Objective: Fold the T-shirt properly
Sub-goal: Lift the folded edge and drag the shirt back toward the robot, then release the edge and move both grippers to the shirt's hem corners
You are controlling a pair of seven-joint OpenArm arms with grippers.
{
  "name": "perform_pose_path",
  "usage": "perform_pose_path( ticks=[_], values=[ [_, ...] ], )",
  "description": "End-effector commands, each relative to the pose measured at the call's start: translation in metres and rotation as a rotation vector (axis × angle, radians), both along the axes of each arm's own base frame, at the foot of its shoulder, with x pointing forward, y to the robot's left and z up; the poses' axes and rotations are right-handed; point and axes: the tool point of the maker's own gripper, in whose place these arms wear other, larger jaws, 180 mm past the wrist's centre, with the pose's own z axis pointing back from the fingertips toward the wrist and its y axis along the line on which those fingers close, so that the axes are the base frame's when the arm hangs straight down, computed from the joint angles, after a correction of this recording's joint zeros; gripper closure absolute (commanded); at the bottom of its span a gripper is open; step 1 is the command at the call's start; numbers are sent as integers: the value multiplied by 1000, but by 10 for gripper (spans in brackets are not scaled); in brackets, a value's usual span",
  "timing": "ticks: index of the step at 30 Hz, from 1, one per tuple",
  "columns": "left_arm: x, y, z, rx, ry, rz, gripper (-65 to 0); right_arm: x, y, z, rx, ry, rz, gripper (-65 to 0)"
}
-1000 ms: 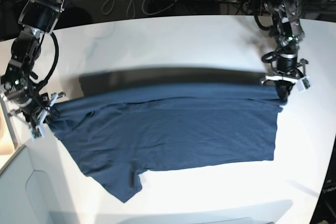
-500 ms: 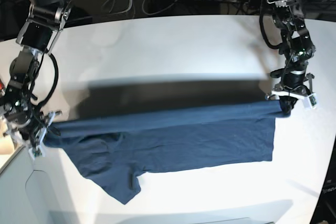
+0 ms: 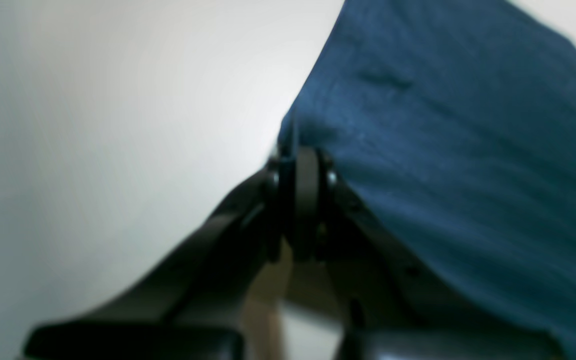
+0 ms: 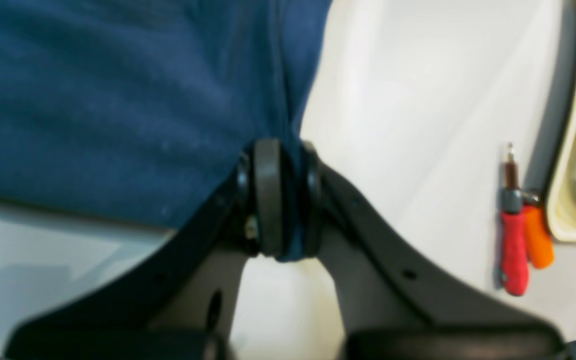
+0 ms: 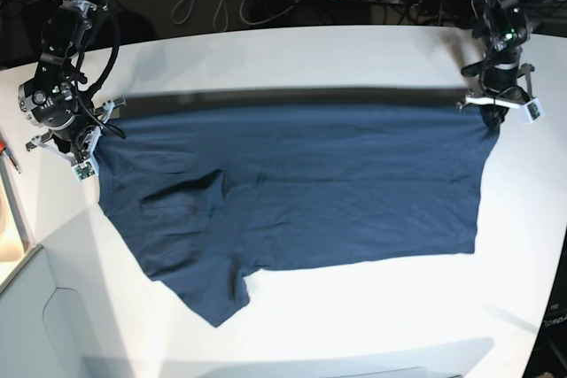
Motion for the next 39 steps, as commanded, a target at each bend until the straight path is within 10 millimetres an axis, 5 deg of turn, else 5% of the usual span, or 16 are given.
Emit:
perform_pose_path(
  ticks=[1,11,18,32,35,39],
  values=[
    [0,1,16,30,-45,-4,0,3,-6,11,-30,-27,10,-1],
    [-62,-28,7,21,59,-25,0,-63,-15,-4,-79,79,6,-1],
    [-91,-34,12,39,111,-44,0,-90,-18,-15,-88,147,8,-3],
    [-116,-43,-3,-1,173,-23,0,-97,-17,-19,-84,162,7,-13],
    [-118,-40,-3,6,175,-16,-65,-97,-17,-19,-85,162,8,-86],
    [-117,-39,-1,6,171,-11,-201,-98,-18,-17,-90,163,22,-270]
  ],
)
